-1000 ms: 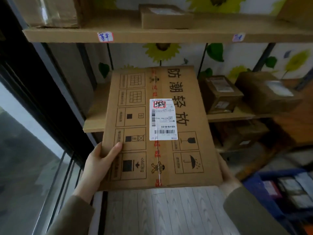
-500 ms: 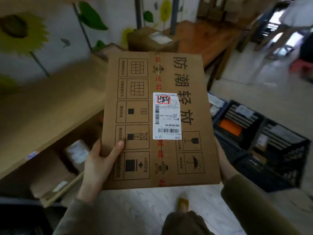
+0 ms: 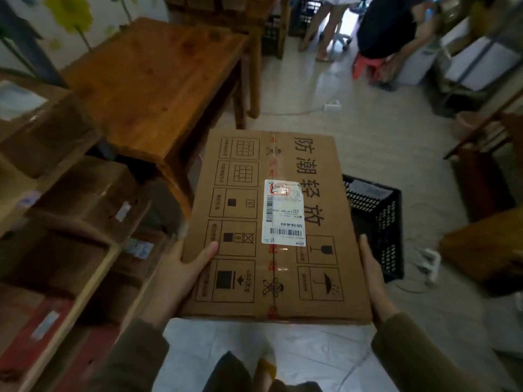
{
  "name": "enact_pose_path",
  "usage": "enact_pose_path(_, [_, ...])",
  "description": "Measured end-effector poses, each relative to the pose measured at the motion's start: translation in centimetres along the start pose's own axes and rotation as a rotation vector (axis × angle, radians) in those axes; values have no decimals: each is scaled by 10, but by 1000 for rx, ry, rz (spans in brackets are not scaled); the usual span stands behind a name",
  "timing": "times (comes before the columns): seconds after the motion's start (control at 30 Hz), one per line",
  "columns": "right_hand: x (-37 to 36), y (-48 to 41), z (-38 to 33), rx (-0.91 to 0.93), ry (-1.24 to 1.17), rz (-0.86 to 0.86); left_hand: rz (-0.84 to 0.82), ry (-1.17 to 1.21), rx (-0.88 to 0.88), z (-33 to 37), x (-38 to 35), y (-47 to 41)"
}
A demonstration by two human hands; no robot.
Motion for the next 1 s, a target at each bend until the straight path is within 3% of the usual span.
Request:
enact_pose_path(0.23, [34, -133, -4, -173, -46, -46, -183, -1, 95, 24, -104, -147])
enact_pose_path(0.43, [38, -279, 12, -303, -25, 76, -256, -52, 209, 13, -188, -295])
enact_pose_path(0.73, [34, -454, 76, -455, -27, 74, -278, -239, 311, -54, -285, -470])
enact_pose_path(1.0, [8, -543, 149, -489, -11, 117, -196, -185, 377, -132, -321, -540])
Point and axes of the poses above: each hand's wrist, its own y-axis away from the middle knuckle, its own x-axis out of the back of the hand, z = x × y, the point moved 4 cm from there along -y, towards the middle knuckle, and after that the axes turned 8 degrees about y, right-handed, at the moved point
